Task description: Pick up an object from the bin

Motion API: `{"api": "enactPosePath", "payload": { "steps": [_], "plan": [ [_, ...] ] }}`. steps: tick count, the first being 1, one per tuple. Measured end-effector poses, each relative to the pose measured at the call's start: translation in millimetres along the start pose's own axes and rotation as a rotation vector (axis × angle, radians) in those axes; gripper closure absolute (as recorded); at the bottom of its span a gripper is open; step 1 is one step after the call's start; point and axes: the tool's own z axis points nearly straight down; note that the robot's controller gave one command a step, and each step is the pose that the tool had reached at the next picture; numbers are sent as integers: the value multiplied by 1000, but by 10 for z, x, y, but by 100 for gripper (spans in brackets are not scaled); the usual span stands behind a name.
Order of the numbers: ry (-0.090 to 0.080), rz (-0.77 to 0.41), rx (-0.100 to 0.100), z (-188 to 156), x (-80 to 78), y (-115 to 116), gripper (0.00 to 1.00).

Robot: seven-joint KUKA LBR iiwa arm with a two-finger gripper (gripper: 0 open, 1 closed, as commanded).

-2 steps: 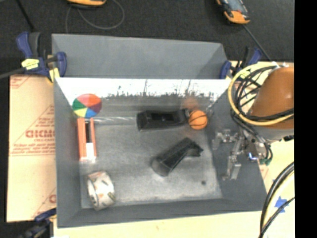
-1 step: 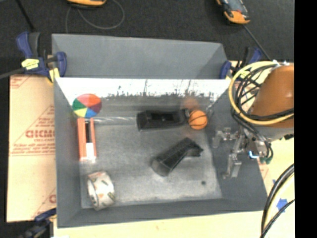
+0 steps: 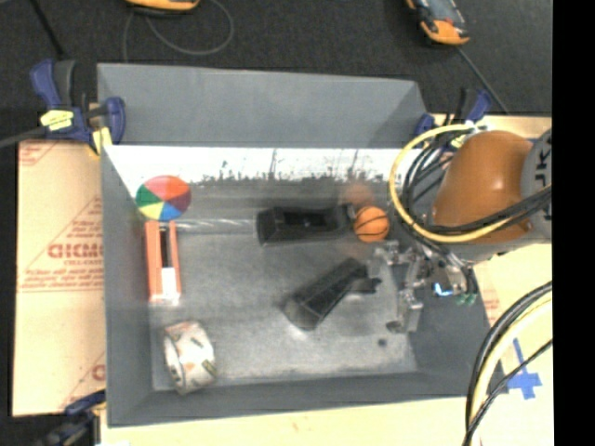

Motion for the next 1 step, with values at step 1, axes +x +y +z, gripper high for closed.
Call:
{"api": "enactPosePath", "payload": {
  "steps": [1],
  "plan": [
    [5,-298,-4,32,-226,458,0]
  ]
}}
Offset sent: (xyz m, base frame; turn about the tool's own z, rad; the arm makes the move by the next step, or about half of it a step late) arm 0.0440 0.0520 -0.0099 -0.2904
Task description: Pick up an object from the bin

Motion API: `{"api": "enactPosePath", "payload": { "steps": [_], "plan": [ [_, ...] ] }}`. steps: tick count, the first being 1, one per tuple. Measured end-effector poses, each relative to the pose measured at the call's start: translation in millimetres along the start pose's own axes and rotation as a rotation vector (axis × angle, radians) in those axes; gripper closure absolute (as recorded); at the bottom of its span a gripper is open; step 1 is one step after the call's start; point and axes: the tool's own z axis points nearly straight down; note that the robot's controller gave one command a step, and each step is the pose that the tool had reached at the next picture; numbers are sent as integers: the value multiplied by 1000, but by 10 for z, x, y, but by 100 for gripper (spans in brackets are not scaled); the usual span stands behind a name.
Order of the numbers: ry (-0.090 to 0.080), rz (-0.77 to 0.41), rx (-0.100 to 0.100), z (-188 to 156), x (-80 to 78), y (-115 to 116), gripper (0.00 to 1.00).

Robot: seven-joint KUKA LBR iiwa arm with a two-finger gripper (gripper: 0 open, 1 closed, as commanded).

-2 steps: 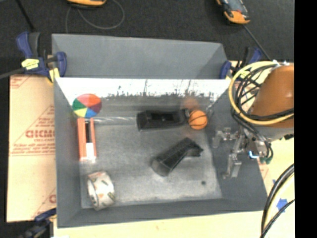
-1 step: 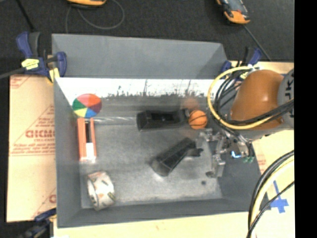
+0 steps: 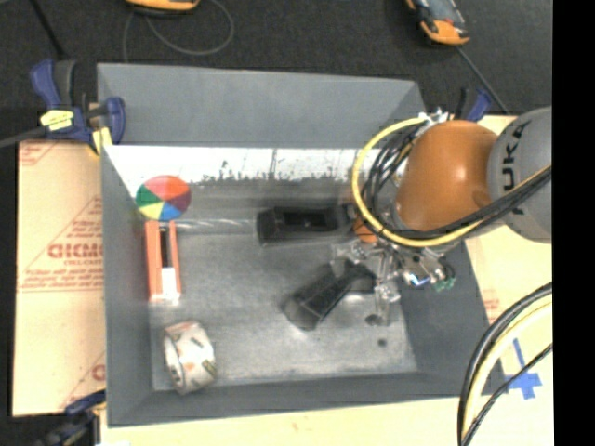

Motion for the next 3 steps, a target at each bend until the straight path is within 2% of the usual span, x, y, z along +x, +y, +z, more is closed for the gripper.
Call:
{"api": "enactPosePath", "payload": {
  "steps": [1,2,3],
  "plan": [
    [-4,-48,0,27,-210,5,0],
    [-9,-137,5,448,-216,33,0],
    [-5,-262,4,685,-258,100,100]
  ]
}}
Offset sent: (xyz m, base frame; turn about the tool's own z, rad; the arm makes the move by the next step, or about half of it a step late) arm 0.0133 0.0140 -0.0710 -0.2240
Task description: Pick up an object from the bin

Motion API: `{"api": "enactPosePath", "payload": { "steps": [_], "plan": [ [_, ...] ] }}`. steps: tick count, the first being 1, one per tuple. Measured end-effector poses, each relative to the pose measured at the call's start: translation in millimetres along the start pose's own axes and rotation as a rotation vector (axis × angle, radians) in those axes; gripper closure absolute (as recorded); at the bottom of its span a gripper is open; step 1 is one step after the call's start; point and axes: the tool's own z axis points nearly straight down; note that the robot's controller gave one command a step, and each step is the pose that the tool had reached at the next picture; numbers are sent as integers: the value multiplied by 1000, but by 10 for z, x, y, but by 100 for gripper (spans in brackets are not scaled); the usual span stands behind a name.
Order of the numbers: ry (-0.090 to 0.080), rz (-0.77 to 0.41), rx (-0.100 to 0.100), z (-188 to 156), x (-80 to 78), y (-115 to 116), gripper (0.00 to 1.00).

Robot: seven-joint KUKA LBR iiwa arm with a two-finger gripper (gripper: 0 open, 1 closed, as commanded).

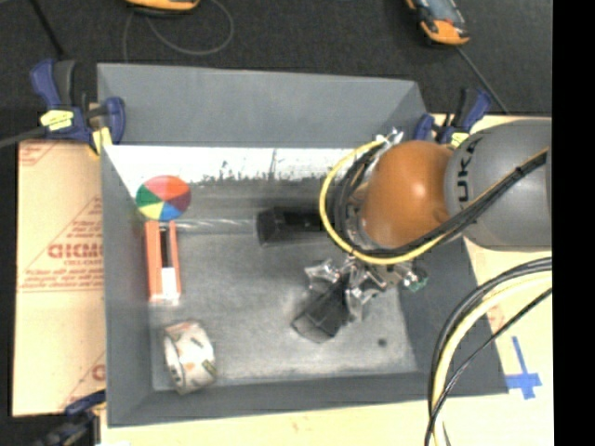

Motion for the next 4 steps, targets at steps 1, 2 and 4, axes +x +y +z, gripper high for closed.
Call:
{"api": "enactPosePath", "payload": {
  "steps": [1,2,4],
  "plan": [
    [0,0,0,0,0,0,100],
    [0,0,-1,-25,5,1,100],
    [2,3,-3,-175,8,-2,100]
  ]
}}
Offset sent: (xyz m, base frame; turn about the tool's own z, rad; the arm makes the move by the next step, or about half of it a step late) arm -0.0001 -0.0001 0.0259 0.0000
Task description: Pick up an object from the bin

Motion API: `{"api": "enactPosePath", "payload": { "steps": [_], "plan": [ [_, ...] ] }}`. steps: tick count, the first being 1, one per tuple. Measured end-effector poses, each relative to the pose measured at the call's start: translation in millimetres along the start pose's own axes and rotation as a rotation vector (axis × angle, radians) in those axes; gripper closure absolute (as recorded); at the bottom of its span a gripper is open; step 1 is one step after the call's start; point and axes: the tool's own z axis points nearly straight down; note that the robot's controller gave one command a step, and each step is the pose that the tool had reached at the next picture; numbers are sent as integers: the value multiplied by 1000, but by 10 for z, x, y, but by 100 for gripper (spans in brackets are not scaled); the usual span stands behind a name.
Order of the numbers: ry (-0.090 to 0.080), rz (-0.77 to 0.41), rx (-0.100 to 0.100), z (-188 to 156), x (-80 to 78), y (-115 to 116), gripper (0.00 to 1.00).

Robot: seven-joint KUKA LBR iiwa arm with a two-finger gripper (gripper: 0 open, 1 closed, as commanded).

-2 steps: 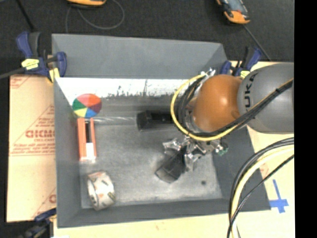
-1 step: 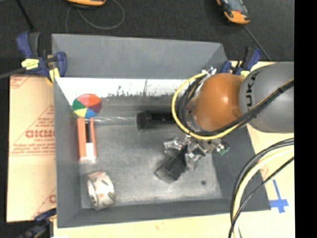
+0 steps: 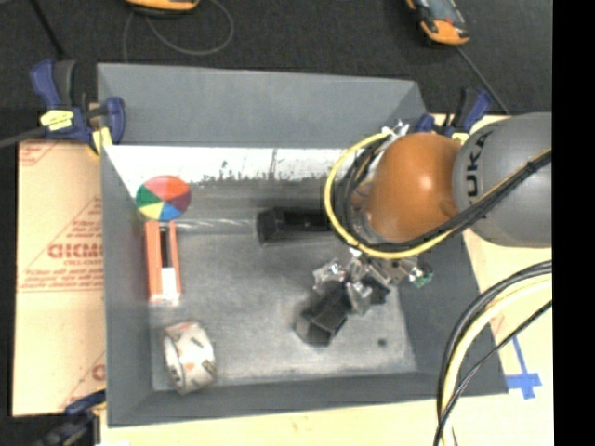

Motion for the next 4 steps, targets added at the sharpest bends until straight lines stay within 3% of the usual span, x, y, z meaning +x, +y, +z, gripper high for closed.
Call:
{"api": "enactPosePath", "payload": {
  "steps": [3,4],
  "plan": [
    [10,2,-9,-415,21,20,100],
    [5,3,-4,-619,11,8,100]
  ]
}}
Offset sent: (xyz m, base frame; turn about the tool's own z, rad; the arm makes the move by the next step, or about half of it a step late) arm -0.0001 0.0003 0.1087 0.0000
